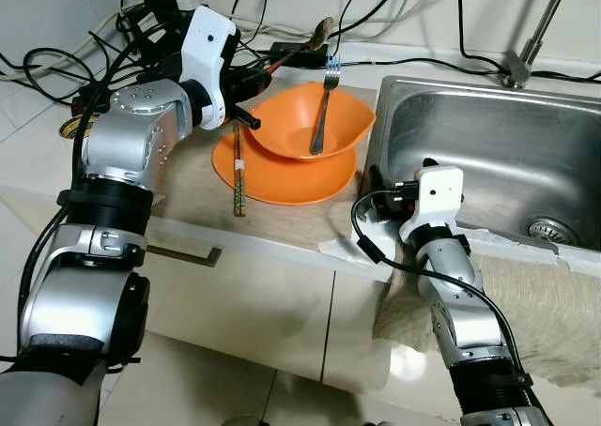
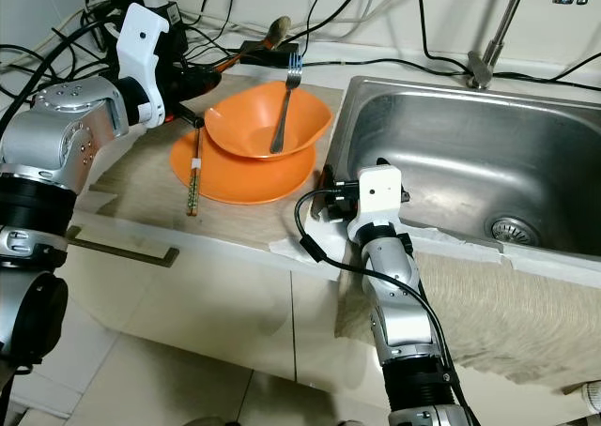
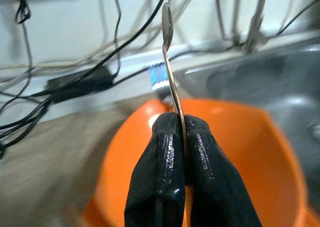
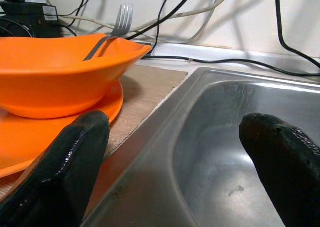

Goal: Kitchen organization

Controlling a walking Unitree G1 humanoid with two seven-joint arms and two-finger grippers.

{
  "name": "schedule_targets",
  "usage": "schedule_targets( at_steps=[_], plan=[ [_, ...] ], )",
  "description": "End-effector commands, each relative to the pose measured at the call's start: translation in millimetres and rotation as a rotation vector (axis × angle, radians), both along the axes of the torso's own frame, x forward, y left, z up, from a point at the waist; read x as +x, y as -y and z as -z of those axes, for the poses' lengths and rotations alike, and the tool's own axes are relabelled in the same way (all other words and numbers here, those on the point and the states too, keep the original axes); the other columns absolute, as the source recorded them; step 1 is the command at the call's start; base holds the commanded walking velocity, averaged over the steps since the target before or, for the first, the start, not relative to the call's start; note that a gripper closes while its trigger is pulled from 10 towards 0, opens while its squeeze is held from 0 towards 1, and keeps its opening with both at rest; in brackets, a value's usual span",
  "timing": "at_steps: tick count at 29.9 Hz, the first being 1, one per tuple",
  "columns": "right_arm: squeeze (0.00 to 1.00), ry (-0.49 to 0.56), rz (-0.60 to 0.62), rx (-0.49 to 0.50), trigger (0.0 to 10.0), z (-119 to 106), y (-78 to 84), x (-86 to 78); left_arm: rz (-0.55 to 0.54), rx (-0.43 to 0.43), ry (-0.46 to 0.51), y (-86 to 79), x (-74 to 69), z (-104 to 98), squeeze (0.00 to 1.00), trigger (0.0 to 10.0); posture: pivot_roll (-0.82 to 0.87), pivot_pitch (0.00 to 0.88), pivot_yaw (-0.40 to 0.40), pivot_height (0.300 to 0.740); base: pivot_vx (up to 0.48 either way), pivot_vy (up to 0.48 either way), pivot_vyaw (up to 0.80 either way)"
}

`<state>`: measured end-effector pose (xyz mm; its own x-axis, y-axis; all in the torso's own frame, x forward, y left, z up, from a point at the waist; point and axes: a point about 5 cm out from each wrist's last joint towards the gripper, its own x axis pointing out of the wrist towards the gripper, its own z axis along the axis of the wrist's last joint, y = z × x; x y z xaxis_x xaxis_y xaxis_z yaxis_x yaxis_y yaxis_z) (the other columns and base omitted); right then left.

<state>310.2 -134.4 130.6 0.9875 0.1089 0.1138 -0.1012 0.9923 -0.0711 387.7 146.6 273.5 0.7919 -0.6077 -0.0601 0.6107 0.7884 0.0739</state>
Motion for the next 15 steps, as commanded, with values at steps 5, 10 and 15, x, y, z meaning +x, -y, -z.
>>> schedule_targets(
  at_steps=[5, 10, 15],
  plan=[
    [0.00, 0.011, 0.010, 0.166, 10.0, -23.8, 0.4, 12.2, 0.028, -0.110, -0.023, 10.5, -9.1, 11.5, 0.00, 0.0, 0.05, 0.000, 0.066, 0.740, 0.000, 0.000, 0.00],
    [0.00, 0.027, 0.005, 0.242, 10.0, -37.3, 3.7, 15.7, 0.033, -0.145, -0.052, 15.8, -13.0, 25.5, 0.00, 0.0, 0.05, 0.000, 0.061, 0.740, 0.000, 0.000, 0.00],
    [0.00, 0.031, -0.003, 0.314, 10.0, -47.7, 8.7, 18.4, 0.026, -0.179, -0.084, 18.0, -15.1, 36.6, 0.00, 0.0, 0.04, 0.000, 0.056, 0.740, 0.000, 0.000, 0.00]
  ],
)
